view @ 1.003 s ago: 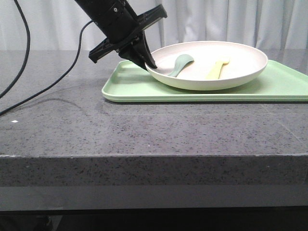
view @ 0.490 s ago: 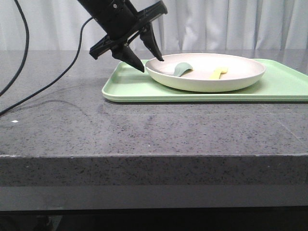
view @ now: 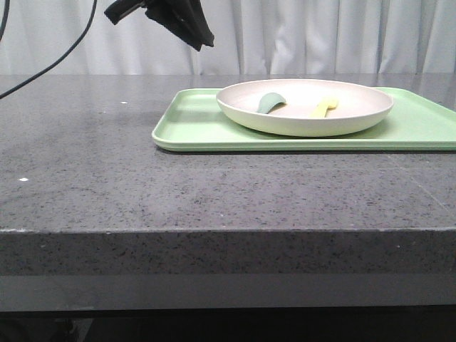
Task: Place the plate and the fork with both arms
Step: 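Lower the plate onto the tray, open the left gripper, withdraw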
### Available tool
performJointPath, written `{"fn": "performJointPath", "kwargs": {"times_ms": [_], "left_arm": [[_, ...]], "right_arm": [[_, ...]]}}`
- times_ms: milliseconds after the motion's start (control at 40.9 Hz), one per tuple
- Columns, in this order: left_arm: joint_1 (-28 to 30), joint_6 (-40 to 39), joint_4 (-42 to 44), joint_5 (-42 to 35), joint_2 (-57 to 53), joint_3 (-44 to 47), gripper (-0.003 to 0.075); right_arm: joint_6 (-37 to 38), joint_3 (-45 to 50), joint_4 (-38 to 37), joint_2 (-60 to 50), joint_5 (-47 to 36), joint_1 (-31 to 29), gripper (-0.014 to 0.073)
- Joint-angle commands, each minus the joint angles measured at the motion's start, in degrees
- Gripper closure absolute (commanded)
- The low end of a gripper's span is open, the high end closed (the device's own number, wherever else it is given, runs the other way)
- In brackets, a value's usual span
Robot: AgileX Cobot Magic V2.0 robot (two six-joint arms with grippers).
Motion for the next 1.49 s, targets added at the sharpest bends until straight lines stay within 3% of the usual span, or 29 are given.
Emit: {"fn": "performJointPath", "kwargs": {"times_ms": [0, 147, 269, 685, 857, 1199, 1469], "left_arm": [[0.06, 0.00, -0.40, 1.69, -5.34, -2.02, 0.0738], [0.06, 0.00, 5.79, 1.69, -8.88, 0.58, 0.0738], [0.31, -1.26, 12.46, -3.21, -14.98, 9.14, 0.0738], [1.52, 0.30, 17.78, -45.79, -47.91, 59.15, 0.0738], [1.52, 0.30, 20.13, -57.79, -60.94, 74.99, 0.0738], [1.52, 0.30, 23.71, -65.58, -86.60, 93.29, 0.0738], [1.52, 0.00, 23.71, -65.63, -101.00, 99.76, 0.0738]], "right_arm": [[-0.22, -2.17, 0.05, 0.57, -4.14, -0.07, -0.0042], [-0.22, -2.17, 0.05, 0.57, -4.14, -0.07, -0.0042], [-0.22, -2.17, 0.05, 0.57, -4.14, -0.07, -0.0042], [-0.22, -2.17, 0.05, 0.57, -4.09, -0.07, -0.0042], [-0.22, -2.17, 0.05, 0.57, -4.09, -0.07, -0.0042], [-0.22, -2.20, 0.35, 3.71, -2.89, -0.07, -0.0042], [-0.22, -8.34, 9.24, 16.57, 2.57, 0.73, -0.0039]]}}
